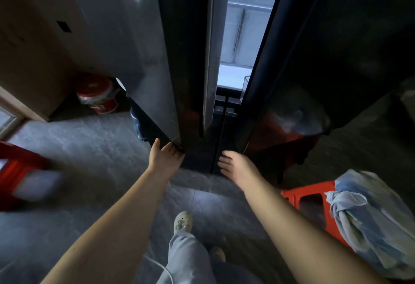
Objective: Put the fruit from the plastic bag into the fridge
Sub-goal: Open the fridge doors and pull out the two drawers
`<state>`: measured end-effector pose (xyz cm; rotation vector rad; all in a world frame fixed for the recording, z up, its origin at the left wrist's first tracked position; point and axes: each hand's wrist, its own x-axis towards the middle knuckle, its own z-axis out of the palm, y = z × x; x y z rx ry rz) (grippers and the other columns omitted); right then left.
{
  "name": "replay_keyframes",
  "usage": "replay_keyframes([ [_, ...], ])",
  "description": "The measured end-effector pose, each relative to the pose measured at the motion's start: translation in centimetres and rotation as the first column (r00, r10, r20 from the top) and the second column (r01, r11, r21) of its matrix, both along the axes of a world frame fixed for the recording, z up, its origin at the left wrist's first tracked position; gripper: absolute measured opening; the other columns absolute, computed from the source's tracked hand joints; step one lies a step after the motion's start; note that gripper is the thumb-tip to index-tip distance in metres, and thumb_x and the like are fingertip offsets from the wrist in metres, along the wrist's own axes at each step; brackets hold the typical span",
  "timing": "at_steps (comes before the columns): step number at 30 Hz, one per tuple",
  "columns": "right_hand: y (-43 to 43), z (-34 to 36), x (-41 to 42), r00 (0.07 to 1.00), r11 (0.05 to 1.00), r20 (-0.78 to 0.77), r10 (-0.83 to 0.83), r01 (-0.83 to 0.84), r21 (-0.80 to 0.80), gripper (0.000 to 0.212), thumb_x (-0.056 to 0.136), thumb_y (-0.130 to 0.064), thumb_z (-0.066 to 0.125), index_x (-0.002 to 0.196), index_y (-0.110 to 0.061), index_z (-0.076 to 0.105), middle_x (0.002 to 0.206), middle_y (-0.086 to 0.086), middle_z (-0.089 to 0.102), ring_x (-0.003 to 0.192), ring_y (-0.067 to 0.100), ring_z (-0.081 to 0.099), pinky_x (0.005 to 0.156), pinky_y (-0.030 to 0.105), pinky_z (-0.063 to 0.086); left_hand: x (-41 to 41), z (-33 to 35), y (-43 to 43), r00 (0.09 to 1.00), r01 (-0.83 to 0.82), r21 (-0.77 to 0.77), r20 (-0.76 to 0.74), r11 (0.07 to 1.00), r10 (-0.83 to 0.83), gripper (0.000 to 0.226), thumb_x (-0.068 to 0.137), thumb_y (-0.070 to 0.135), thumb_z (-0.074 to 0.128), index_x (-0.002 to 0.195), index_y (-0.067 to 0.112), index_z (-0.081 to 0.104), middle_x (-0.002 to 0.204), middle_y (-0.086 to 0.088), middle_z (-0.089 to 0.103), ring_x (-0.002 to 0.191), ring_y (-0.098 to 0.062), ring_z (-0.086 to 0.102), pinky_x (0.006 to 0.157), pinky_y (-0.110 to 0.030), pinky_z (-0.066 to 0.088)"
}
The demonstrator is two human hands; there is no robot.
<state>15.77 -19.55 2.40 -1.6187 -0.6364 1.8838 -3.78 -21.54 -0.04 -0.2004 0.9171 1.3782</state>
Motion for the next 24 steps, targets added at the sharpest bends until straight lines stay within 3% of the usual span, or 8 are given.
replay_keyframes([
  [3,0.8,3.6,-1.4,0.977,0.931,0.144,0.159,-0.197,0.306,0.045,0.095,-0.02,0.049,0.139,-0.022,0.041,0.14,0.002,0.046,0.129,0.02,0.044,0.108,0.039,0.036,-0.2,0.2,-0.4,1.0,0.011,0.025,0.011,1.0,-0.011,0.069,0.094,0.054,0.028,0.145,0.007,0.031,0.148,-0.013,0.038,0.137,-0.027,0.034,0.113,-0.039,0.021],
  [7,1.7,7.7,-2.7,0.928,0.722,0.255,0.272,-0.372,0.584,0.058,0.096,-0.02,0.048,0.147,-0.029,0.023,0.148,-0.011,0.033,0.134,0.007,0.03,0.108,0.027,0.021,-0.2,0.4,-1.2,1.0,0.016,0.031,0.006,0.999,-0.017,0.069,0.095,0.055,0.023,0.148,0.011,0.025,0.151,-0.01,0.032,0.141,-0.024,0.025,0.118,-0.038,0.01],
  [10,1.9,8.5,-4.6,0.91,0.616,0.307,0.279,-0.414,0.67,0.068,0.094,-0.025,0.051,0.148,-0.034,0.012,0.154,-0.005,0.025,0.142,0.014,0.02,0.117,0.041,0.015,-0.8,0.1,-1.9,1.0,-0.003,0.014,0.002,1.0,0.003,0.069,0.094,0.056,0.023,0.149,0.012,0.021,0.154,-0.009,0.027,0.142,-0.024,0.022,0.119,-0.039,0.009],
  [12,1.7,8.6,-5.5,0.908,0.616,0.321,0.269,-0.419,0.668,0.074,0.091,-0.029,0.054,0.148,-0.036,0.009,0.154,-0.005,0.025,0.142,0.014,0.021,0.117,0.047,0.017,-1.4,-0.3,-2.4,1.0,-0.002,0.004,0.0,1.0,0.002,0.07,0.094,0.056,0.025,0.149,0.013,0.021,0.154,-0.009,0.026,0.142,-0.025,0.022,0.119,-0.04,0.01],
  [14,1.2,8.5,-6.1,0.92,0.615,0.28,0.273,-0.391,0.685,0.069,0.092,-0.023,0.056,0.147,-0.036,0.017,0.144,-0.015,0.039,0.133,-0.003,0.032,0.114,0.028,0.027,-1.8,-0.5,-3.0,1.0,0.001,0.0,0.004,1.0,-0.001,0.07,0.094,0.056,0.026,0.149,0.013,0.021,0.155,-0.009,0.024,0.143,-0.026,0.021,0.118,-0.041,0.011],
  [16,0.7,8.8,-6.8,0.933,0.61,0.257,0.252,-0.359,0.707,0.059,0.092,-0.015,0.057,0.134,-0.045,0.028,0.123,-0.032,0.047,0.113,-0.022,0.04,0.096,0.006,0.034,-2.1,-0.3,-3.5,1.0,-0.009,0.003,0.008,1.0,0.009,0.068,0.095,0.054,0.026,0.149,0.013,0.021,0.155,-0.01,0.023,0.143,-0.026,0.02,0.118,-0.041,0.011],
  [18,-0.2,8.9,-7.5,0.952,0.634,0.231,0.2,-0.306,0.71,0.056,0.091,-0.012,0.057,0.124,-0.05,0.032,0.113,-0.036,0.048,0.104,-0.025,0.044,0.09,0.006,0.035,-2.5,0.0,-4.3,1.0,-0.014,0.003,0.014,1.0,0.014,0.067,0.096,0.053,0.024,0.149,0.013,0.02,0.155,-0.009,0.021,0.143,-0.026,0.018,0.119,-0.041,0.01],
  [24,-3.6,8.5,-10.1,0.974,0.681,0.206,0.099,-0.217,0.699,0.063,0.091,-0.007,0.053,0.142,-0.033,0.028,0.117,-0.036,0.045,0.105,-0.026,0.042,0.087,0.0,0.036,-5.3,-0.2,-7.4,0.999,-0.007,-0.006,0.05,1.0,0.008,0.068,0.096,0.053,0.023,0.149,0.011,0.019,0.155,-0.009,0.021,0.144,-0.025,0.017,0.119,-0.041,0.009],
])
